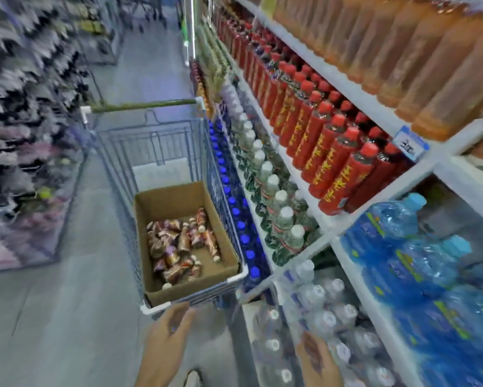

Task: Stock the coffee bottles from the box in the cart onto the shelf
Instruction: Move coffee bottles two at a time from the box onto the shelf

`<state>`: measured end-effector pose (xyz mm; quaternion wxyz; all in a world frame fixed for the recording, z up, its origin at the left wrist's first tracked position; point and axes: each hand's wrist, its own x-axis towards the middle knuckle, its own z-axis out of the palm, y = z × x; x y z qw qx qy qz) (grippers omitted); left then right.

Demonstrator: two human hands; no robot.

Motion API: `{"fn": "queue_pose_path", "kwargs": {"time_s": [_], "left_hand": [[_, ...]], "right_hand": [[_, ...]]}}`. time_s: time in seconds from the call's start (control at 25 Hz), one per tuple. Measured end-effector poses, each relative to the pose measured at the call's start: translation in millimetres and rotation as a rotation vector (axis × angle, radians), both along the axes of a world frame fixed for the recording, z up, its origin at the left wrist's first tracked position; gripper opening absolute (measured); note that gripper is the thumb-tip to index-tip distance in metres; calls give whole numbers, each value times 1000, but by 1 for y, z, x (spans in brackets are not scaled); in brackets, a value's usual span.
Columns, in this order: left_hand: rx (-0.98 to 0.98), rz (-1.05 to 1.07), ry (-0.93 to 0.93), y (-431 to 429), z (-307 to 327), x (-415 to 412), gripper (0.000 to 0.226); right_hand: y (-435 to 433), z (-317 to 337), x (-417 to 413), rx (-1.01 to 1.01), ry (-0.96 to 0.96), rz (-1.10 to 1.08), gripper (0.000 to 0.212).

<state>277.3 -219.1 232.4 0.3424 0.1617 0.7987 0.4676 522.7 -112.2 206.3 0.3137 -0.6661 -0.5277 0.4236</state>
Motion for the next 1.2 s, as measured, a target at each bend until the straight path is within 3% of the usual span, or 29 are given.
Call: {"fn": "queue_pose_path", "kwargs": {"time_s": [0.12, 0.24, 0.44, 0.76, 1.04, 1.2], "left_hand": [[22, 62, -39, 2, -9, -36, 11], [-8, 103, -21, -2, -17, -68, 10], [-77, 206, -43, 8, -36, -106, 17], [-270, 269, -66, 82, -70, -152, 23], [-555, 34, -93, 171, -161, -219, 43], [-699, -215, -112, 195, -272, -250, 50]], "right_hand": [[15, 2, -49, -94, 11, -5, 52], [35, 20, -90, -262, 30, 210, 19], [73, 21, -143, -326, -28, 518, 22], [146, -35, -216, -505, -44, 669, 20], [184, -60, -252, -623, -129, 727, 23], [193, -75, -260, -675, -181, 702, 24]]}}
